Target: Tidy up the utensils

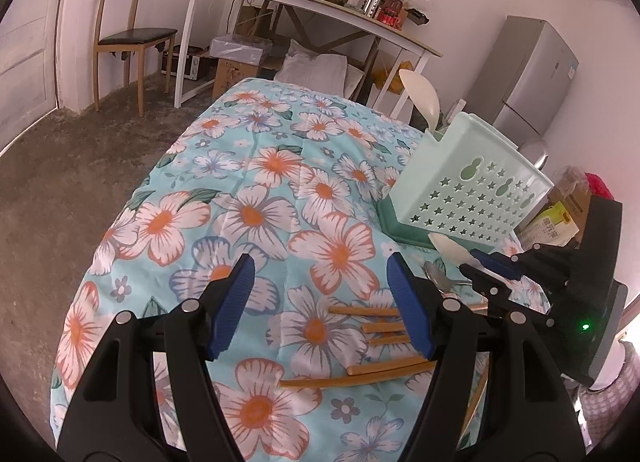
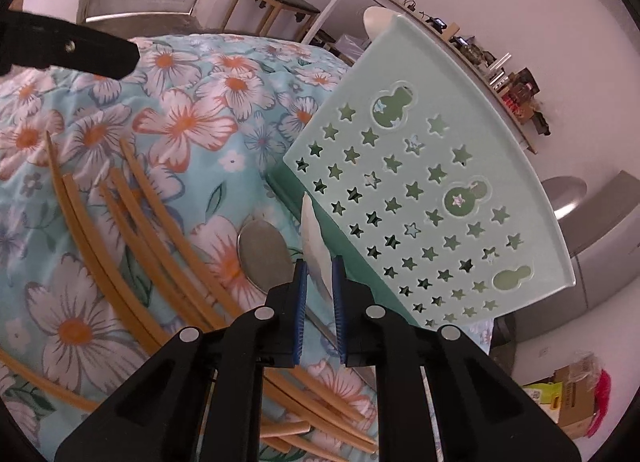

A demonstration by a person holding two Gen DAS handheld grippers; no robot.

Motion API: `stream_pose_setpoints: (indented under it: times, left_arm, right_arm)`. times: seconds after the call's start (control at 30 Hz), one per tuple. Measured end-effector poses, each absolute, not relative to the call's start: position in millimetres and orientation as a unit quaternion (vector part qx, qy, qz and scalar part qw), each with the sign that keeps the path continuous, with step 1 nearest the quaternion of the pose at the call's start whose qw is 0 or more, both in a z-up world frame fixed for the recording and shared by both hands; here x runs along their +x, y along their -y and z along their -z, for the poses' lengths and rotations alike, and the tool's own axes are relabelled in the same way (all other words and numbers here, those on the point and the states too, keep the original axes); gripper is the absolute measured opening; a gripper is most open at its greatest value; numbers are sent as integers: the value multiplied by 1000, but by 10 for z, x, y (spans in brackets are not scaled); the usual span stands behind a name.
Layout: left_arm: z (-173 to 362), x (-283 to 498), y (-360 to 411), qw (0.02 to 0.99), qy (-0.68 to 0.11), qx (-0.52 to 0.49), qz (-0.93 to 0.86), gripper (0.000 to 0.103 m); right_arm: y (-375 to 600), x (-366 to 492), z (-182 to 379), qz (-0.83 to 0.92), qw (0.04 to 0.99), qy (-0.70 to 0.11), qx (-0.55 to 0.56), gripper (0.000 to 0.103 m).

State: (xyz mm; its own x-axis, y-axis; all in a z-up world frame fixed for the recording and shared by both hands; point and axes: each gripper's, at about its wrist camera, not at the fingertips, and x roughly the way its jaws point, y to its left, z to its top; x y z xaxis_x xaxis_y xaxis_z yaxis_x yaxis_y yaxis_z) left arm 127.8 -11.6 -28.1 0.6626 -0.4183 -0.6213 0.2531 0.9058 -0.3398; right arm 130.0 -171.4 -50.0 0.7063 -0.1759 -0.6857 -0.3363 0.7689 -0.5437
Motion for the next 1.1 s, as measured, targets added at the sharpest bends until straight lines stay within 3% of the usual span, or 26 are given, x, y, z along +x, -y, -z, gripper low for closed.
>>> stream_pose_setpoints:
  times: [0.2,0.5,0.83,1.1]
  left_arm:
    - [287,1279,107,905,-366,-112,185,65]
    - [231,1213,152,907,-363,-104,187,65]
    - [113,1198,360,902,-359,-98,220,64]
    - [139,1318,731,853,-397,-134,311,45]
  right_arm:
    - [1617,1332,618,-35,852,-371,-368,13]
    - [1664,1389,705,-38,868,-370,-330,9]
    - [2075,968,56,-11,922,-307,-234,4]
    - [2837,670,-297,28,956,-283,-76,4]
